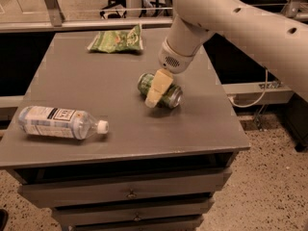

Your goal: Pick green can

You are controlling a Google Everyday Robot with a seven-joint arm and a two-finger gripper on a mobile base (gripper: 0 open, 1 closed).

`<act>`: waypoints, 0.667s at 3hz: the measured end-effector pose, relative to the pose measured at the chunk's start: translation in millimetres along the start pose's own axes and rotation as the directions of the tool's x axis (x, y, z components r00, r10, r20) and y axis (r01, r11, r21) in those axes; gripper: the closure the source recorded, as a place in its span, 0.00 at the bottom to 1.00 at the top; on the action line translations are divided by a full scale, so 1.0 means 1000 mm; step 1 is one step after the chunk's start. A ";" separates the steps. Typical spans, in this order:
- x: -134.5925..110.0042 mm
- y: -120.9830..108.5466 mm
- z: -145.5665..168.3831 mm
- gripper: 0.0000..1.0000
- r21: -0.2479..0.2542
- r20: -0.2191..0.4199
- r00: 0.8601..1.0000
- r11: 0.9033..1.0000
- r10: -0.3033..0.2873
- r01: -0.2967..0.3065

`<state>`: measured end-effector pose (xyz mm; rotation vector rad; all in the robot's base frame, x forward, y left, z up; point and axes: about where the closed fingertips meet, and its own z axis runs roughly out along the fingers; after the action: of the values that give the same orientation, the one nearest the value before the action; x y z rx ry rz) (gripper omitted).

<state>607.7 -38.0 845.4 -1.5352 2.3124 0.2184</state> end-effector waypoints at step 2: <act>-0.023 0.009 0.003 0.47 -0.047 0.001 1.000 0.999 0.018 -0.018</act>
Offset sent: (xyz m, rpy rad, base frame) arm 0.0016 0.0305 0.0113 0.0301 0.0523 -0.0083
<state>608.0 -13.2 850.3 -1.5359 2.3363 0.2802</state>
